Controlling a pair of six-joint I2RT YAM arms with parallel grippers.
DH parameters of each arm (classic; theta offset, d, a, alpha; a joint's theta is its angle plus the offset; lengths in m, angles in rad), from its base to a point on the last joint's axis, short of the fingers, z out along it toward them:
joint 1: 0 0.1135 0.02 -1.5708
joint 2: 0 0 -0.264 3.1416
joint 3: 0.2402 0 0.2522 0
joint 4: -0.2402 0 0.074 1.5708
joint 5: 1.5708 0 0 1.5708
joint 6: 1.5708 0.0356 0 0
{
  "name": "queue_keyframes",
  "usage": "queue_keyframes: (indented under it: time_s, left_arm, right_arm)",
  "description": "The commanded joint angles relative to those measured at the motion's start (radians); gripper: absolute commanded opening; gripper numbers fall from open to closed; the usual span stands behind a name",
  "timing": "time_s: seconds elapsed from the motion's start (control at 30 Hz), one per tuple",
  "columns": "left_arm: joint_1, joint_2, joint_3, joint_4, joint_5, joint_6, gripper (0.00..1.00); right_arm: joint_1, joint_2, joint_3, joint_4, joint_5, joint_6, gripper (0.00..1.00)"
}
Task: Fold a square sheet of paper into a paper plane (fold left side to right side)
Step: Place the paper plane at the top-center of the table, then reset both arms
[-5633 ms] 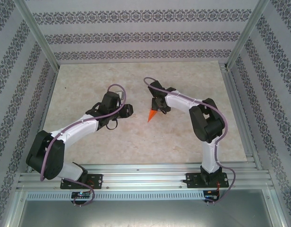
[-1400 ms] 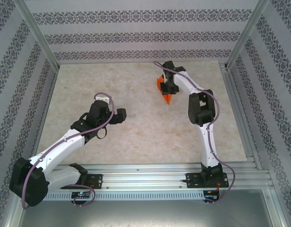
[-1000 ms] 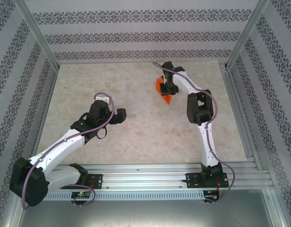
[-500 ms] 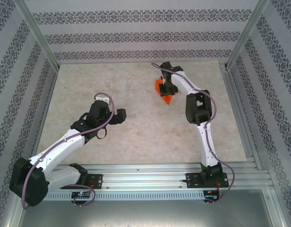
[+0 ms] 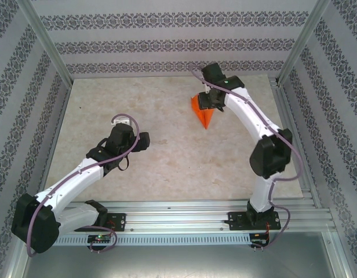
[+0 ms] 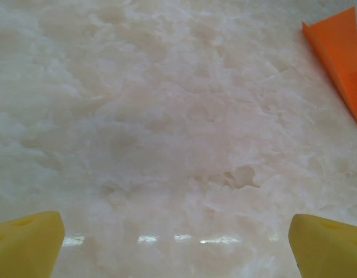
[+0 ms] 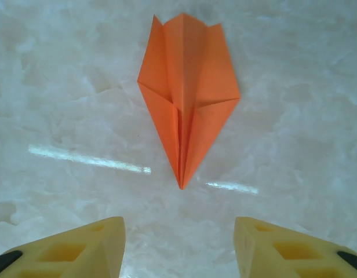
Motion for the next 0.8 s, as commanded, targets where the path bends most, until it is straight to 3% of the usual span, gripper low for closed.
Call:
queue_keyframes:
  time_s: [0.0, 0.17, 0.37, 0.43, 0.6, 0.77]
  left_arm:
    - [0.039, -0.048, 0.040, -0.037, -0.156, -0.034, 1.00]
    - [0.097, -0.118, -0.005, 0.028, -0.307, -0.041, 1.00]
    - [0.141, -0.182, -0.125, 0.177, -0.553, -0.015, 1.00]
    - [0.156, -0.176, -0.161, 0.231, -0.616, 0.022, 1.00]
    - [0.190, -0.125, -0.232, 0.390, -0.614, 0.171, 1.00]
    - [0.234, -0.043, -0.262, 0.534, -0.551, 0.275, 1.00]
  right_arm:
    - [-0.018, -0.170, -0.194, 0.120, 0.069, 0.014, 0.55]
    - [-0.073, -0.457, -0.568, 0.360, 0.087, 0.016, 0.63]
    - [-0.213, -0.696, -0.956, 0.699, 0.062, 0.037, 0.87]
    - [-0.279, -0.718, -1.035, 0.784, 0.040, 0.041, 0.98]
    - [-0.407, -0.669, -1.196, 1.053, 0.002, 0.022, 0.98]
    - [-0.458, -0.541, -1.304, 1.397, -0.014, 0.013, 0.98]
